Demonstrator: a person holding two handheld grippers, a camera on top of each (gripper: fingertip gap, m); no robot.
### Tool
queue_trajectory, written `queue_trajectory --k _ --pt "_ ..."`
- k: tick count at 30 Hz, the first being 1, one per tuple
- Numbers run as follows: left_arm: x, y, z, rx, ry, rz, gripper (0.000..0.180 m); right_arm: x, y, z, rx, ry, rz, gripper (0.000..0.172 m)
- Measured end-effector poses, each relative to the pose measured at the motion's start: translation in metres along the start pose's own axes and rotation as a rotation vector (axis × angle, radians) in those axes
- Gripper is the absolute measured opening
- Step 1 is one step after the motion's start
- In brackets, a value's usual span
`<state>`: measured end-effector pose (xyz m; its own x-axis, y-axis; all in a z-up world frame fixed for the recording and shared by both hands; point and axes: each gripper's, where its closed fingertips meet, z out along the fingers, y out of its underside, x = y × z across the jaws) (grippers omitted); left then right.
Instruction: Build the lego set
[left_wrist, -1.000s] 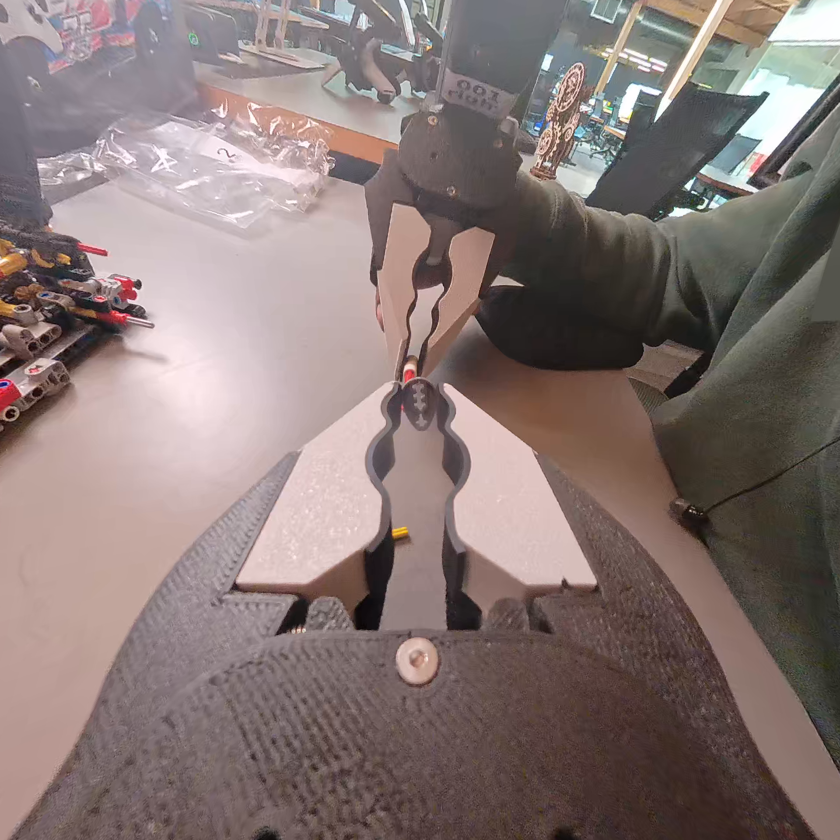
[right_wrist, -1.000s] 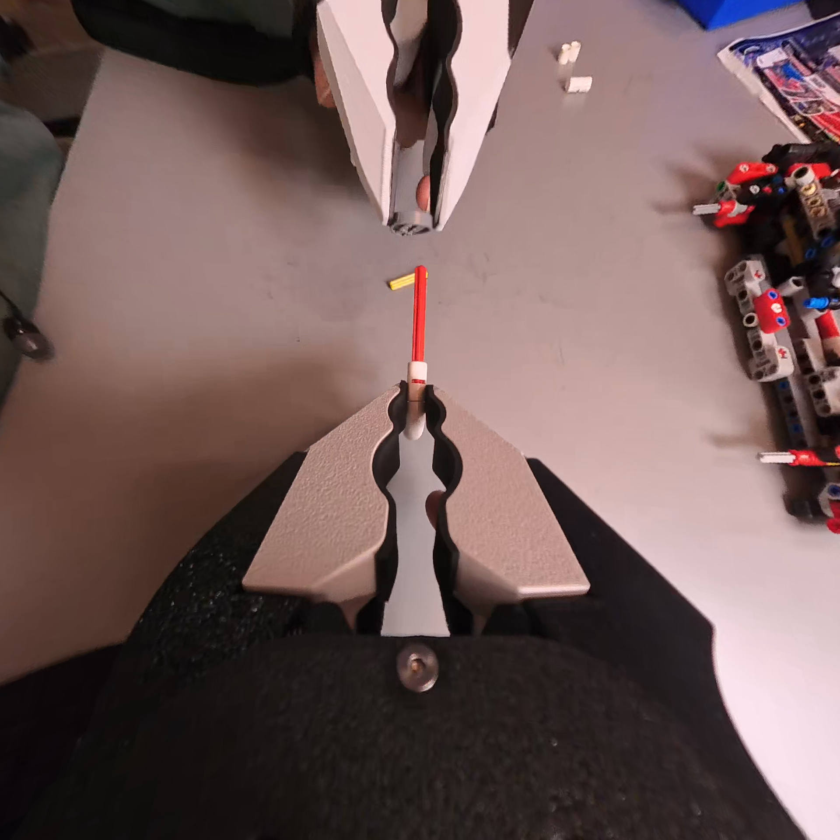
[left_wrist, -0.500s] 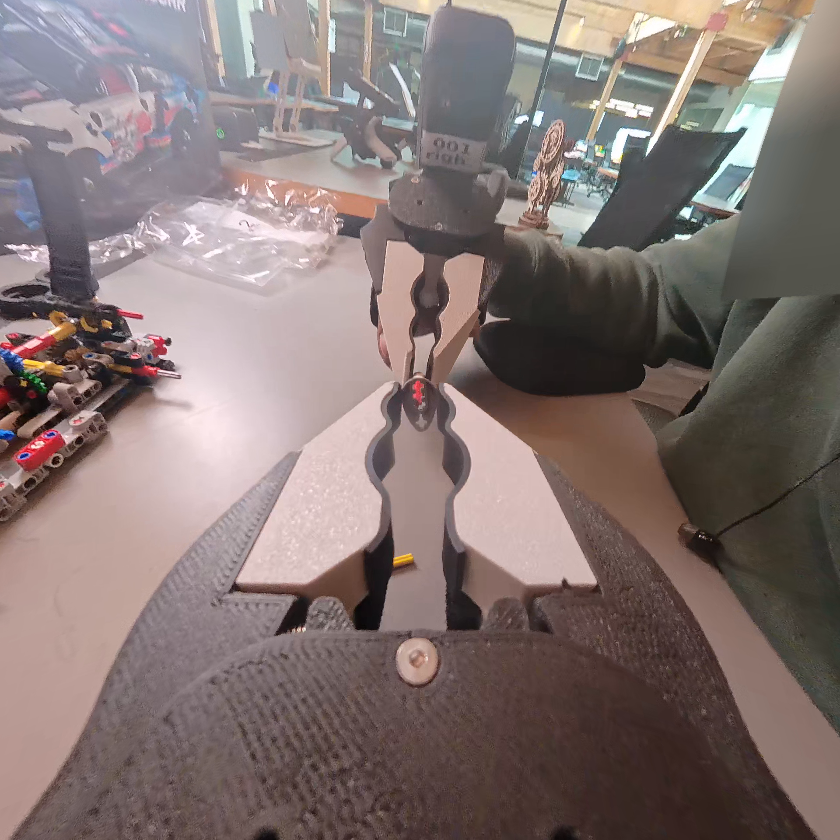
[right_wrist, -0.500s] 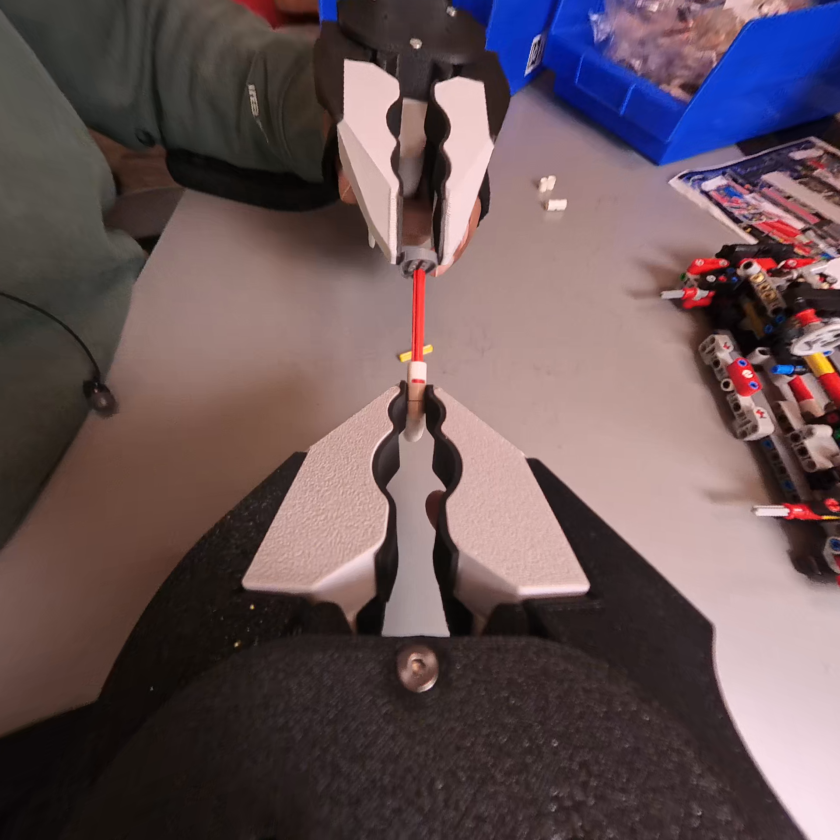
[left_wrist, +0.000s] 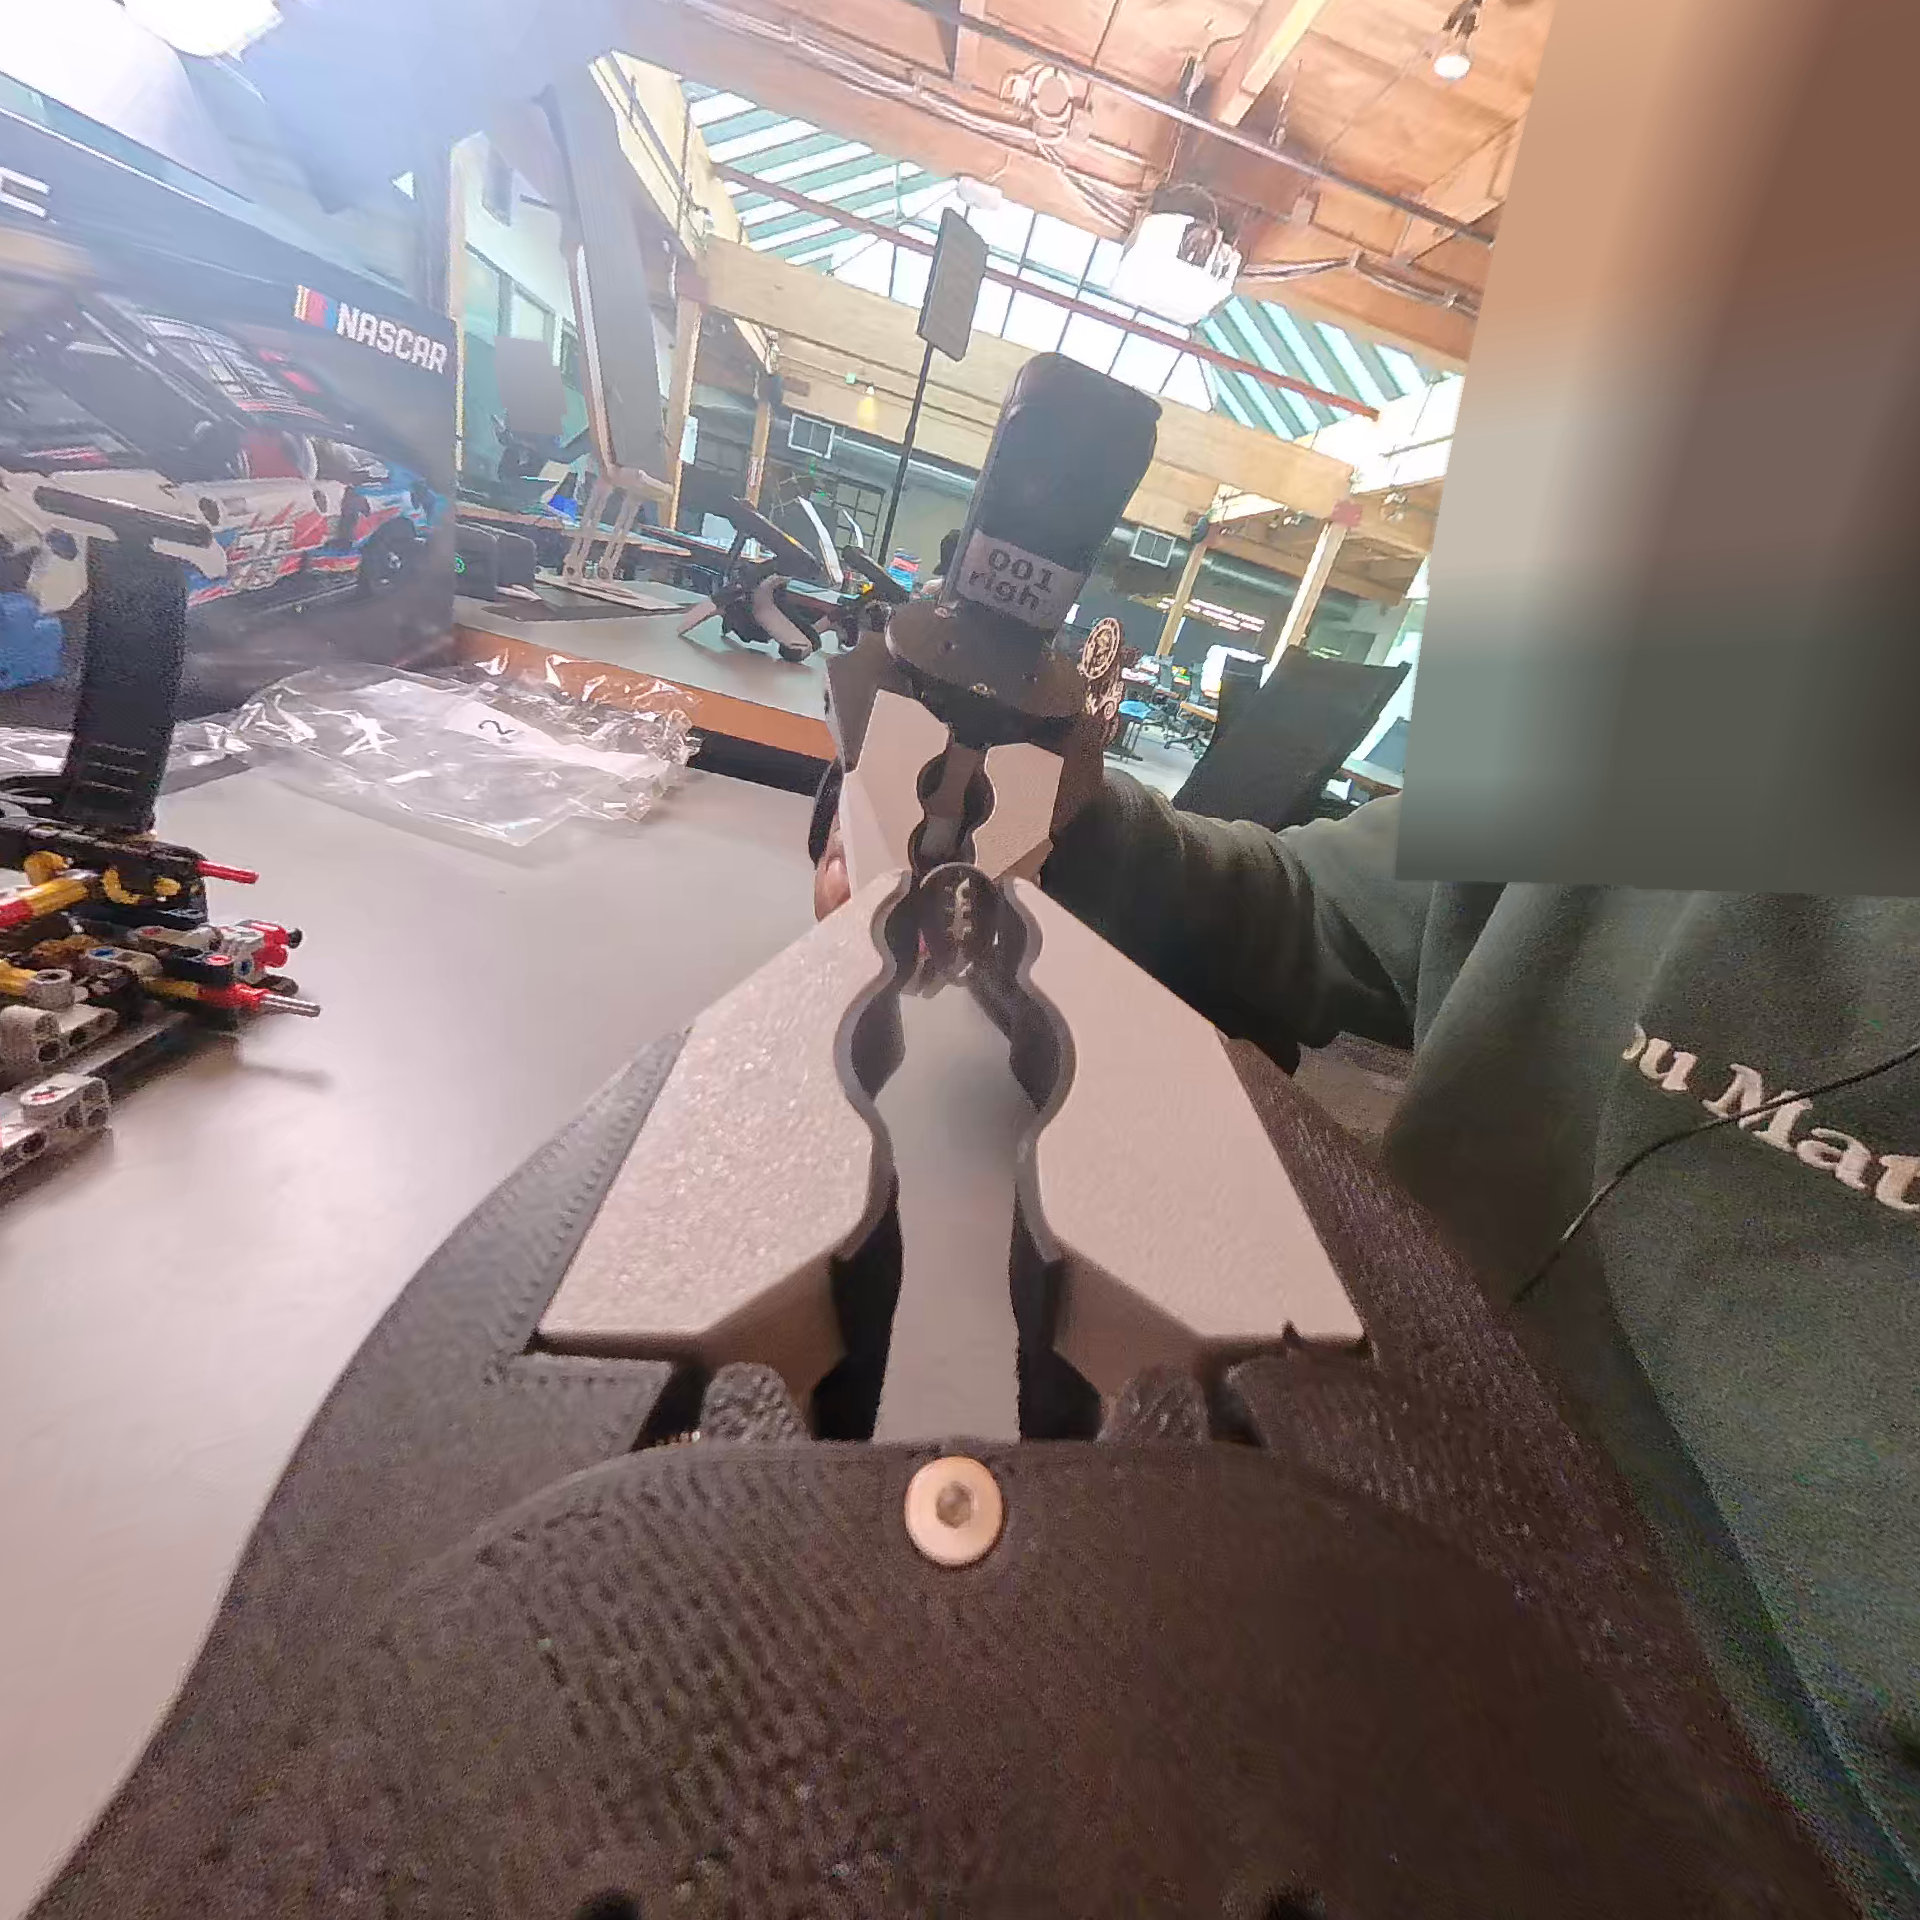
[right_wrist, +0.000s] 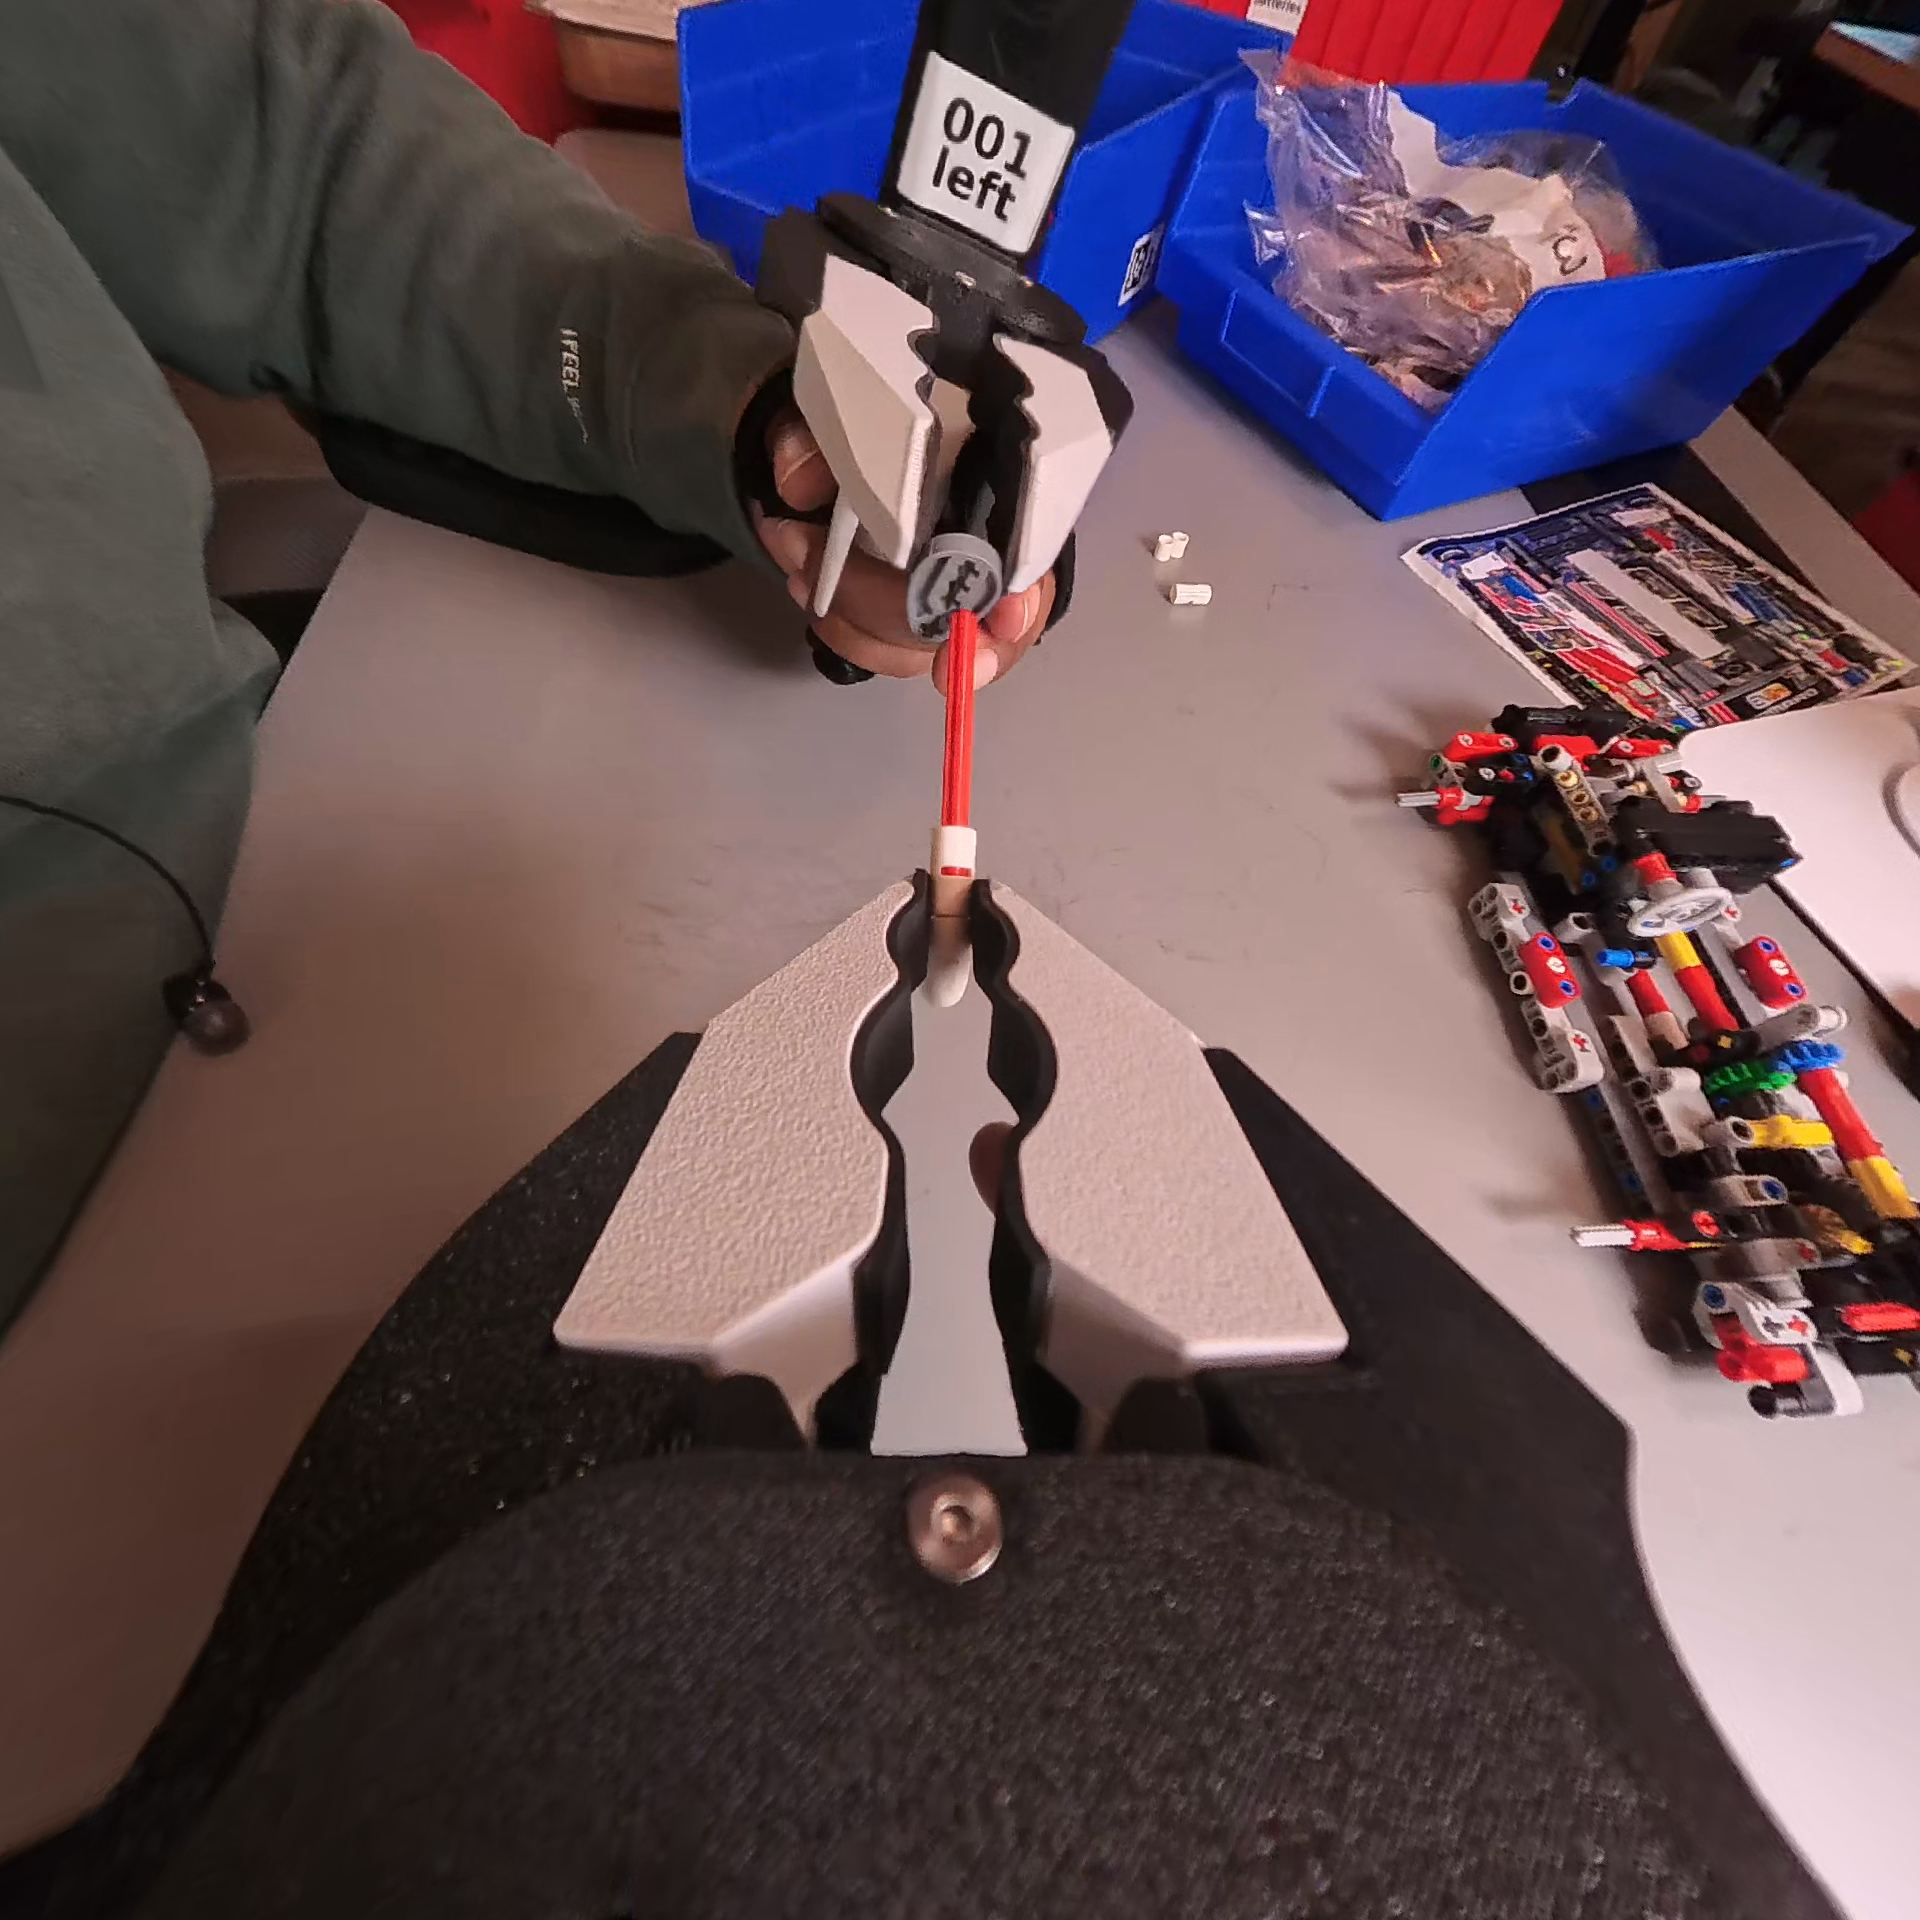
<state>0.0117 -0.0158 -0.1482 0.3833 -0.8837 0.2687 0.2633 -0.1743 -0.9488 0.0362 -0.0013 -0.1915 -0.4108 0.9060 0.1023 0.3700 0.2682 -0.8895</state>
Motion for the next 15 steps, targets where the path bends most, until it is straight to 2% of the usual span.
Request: queue_trajectory --k 15 --pt "-0.008 0.013 -0.001 -0.063 0.01 -0.016 0.012 0.0 0.01 0.0 -0.077 0.01 0.018 0.004"
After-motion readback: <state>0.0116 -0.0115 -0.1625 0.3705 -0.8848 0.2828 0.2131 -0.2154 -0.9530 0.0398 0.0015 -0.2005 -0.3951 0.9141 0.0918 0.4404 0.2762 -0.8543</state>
